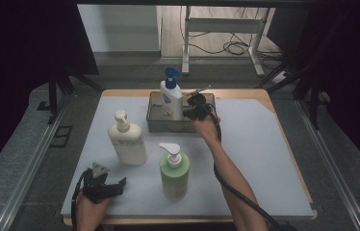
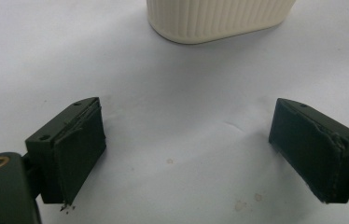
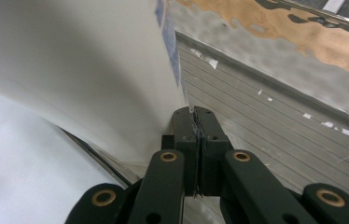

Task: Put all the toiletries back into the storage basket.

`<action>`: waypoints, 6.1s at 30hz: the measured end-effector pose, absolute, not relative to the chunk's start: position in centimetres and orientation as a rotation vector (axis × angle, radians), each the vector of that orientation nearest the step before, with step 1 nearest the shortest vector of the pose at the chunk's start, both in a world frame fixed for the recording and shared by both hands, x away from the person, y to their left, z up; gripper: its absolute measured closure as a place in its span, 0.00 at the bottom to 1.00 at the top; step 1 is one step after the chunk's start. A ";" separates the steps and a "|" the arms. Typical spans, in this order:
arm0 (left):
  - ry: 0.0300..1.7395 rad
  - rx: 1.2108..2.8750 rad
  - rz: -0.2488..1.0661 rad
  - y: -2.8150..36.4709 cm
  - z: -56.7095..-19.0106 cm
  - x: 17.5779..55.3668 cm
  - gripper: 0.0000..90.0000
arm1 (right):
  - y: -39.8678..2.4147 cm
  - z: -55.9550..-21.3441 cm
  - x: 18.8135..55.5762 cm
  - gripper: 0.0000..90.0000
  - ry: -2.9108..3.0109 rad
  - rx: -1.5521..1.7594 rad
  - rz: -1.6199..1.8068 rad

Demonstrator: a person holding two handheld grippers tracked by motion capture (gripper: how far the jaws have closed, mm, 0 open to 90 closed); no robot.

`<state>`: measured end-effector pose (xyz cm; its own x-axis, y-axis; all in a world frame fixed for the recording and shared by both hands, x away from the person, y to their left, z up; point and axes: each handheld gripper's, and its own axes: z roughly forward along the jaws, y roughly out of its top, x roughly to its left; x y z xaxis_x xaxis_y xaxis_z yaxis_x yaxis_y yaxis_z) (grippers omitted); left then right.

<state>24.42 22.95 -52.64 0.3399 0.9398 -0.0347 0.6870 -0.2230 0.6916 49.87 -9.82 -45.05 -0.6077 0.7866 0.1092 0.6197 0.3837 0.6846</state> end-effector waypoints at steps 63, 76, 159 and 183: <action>1.417 1.995 0.529 23.0 -52.6 24.4 0.11 | -5.5 -46.9 49.6 0.91 2.453 1.258 1.038; 1.417 1.995 0.529 23.0 -52.6 24.4 0.11 | -4.5 -47.0 49.9 0.91 2.456 1.252 1.031; 1.418 1.995 0.528 23.0 -52.6 24.4 0.11 | -10.4 -41.3 41.5 0.26 2.503 0.875 1.157; 1.420 1.996 0.528 23.0 -52.6 24.5 0.11 | -16.2 -43.5 37.7 0.16 2.487 0.903 1.141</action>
